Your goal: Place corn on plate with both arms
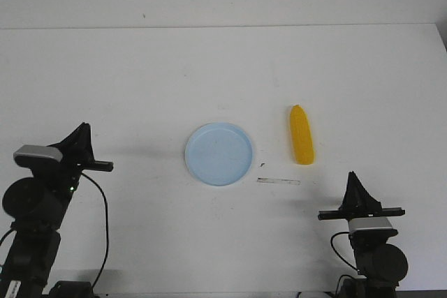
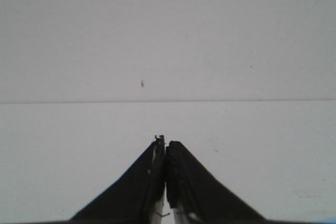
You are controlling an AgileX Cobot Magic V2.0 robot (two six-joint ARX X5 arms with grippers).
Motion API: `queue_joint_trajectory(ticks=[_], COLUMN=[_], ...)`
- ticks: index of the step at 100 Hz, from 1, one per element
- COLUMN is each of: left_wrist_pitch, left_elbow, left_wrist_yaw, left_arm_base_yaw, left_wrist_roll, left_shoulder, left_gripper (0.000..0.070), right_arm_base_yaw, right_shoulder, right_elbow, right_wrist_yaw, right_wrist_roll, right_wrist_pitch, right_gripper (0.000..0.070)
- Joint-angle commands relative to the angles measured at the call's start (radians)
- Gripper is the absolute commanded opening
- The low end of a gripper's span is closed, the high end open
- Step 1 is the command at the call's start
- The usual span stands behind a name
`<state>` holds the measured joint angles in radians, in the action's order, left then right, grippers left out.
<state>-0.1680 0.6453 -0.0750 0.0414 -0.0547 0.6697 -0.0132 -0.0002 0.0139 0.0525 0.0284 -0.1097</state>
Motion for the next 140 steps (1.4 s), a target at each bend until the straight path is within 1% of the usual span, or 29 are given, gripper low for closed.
queue_joint_trajectory(ticks=[1,19,36,54,69,79,103,110,140], left_wrist_pitch=[-0.012,-0.011,0.0,0.07,0.169,0.201,0.196,0.194,0.194], left_elbow=[-0.026,-0.155,-0.275,-0.343,-0.349,-0.349,-0.349,-0.348,-0.348], left_wrist_yaw=[0.004,0.004,0.004,0.004,0.004,0.003,0.004,0.024,0.023], left_arm_base_yaw=[-0.018,-0.077,-0.088,-0.088,-0.088,-0.088,-0.088,-0.088,-0.088], left_wrist_roll=[0.044,0.046,0.043,0.043,0.043,0.043,0.043,0.043,0.043], left_shoulder=[-0.058,-0.25,-0.409,-0.513,-0.528,-0.528,-0.528,-0.528,-0.528], left_gripper=[0.0001,0.0001,0.0002,0.0002,0.0001,0.0001,0.0001,0.0002,0.0001], right_arm_base_yaw=[0.002,0.002,0.002,0.002,0.002,0.002,0.002,0.002,0.002], right_shoulder=[0.001,0.001,0.001,0.001,0.001,0.001,0.001,0.001,0.001], right_elbow=[-0.001,-0.001,-0.001,-0.001,-0.001,-0.001,-0.001,-0.001,-0.001], right_wrist_yaw=[0.0,0.0,0.0,0.0,0.0,0.0,0.0,0.0,0.0], right_wrist_roll=[-0.009,-0.009,-0.009,-0.009,-0.009,-0.009,-0.009,-0.009,-0.009], right_wrist_pitch=[-0.01,-0.01,-0.01,-0.01,-0.01,-0.01,-0.01,-0.01,-0.01], right_gripper=[0.0015,0.0015,0.0015,0.0015,0.0015,0.0015,0.0015,0.0015,0.0015])
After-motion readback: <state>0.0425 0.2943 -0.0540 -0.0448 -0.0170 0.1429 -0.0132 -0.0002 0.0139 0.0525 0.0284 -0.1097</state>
